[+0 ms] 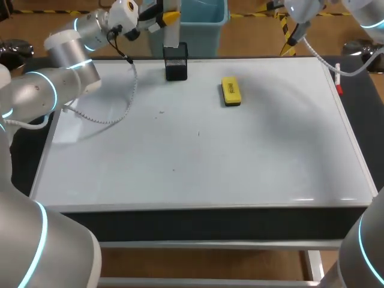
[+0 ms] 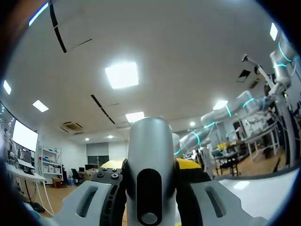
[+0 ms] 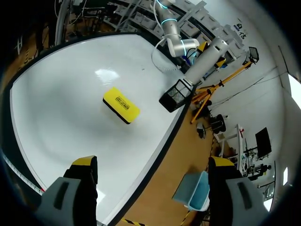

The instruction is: Pick up the inspection probe, press it on each red-marked spot on the whiteboard one by one, put down the probe, pick up the eraser, and wipe off all the red marks.

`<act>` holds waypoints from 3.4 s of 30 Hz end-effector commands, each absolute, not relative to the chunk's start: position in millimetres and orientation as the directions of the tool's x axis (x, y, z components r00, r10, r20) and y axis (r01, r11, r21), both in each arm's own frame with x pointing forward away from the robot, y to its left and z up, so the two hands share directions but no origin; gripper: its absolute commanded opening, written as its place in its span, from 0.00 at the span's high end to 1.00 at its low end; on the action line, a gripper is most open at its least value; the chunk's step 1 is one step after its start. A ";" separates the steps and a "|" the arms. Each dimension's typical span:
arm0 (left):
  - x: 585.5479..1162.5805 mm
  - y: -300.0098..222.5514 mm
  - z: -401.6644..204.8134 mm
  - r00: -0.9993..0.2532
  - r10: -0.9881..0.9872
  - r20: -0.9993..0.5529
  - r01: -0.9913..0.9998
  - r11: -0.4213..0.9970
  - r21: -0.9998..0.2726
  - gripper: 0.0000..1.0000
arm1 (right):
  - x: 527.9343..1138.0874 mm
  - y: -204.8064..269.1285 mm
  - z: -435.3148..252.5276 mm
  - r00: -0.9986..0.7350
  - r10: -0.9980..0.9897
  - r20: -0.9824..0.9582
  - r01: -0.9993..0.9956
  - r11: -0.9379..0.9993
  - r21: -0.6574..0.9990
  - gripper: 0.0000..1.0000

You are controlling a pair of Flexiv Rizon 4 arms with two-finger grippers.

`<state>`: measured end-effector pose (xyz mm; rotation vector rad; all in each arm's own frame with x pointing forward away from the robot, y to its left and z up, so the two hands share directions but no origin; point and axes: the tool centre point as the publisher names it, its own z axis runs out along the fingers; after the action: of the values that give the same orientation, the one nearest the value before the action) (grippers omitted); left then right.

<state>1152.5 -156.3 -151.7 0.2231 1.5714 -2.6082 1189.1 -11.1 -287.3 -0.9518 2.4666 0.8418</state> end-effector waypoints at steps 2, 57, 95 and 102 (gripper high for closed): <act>1160.1 -161.0 -160.9 -0.975 0.081 -0.208 0.144 -0.482 -0.864 1.00 | 1189.0 -11.2 -286.6 -0.705 -0.484 -0.518 -0.700 0.595 0.395 0.00; 1193.7 -170.8 -247.1 -0.990 0.059 -0.127 0.091 -0.422 -0.902 1.00 | 1189.0 -11.2 -286.6 -0.705 -0.484 -0.518 -0.700 0.595 0.395 0.00; 1178.7 -150.5 -214.3 -0.998 -0.056 -0.040 0.050 -0.193 -0.980 0.00 | 1189.0 -11.2 -286.6 -0.705 -0.484 -0.518 -0.700 0.595 0.395 0.00; 1168.1 -138.6 -215.7 -0.982 -0.186 0.017 -0.005 -0.067 -0.998 0.00 | 1189.0 -11.2 -286.6 -0.705 -0.484 -0.518 -0.700 0.595 0.395 0.00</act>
<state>1190.9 -142.0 -228.7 -0.0274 2.0026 -2.3937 1189.2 -11.2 -287.6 -0.9516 2.4652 0.8434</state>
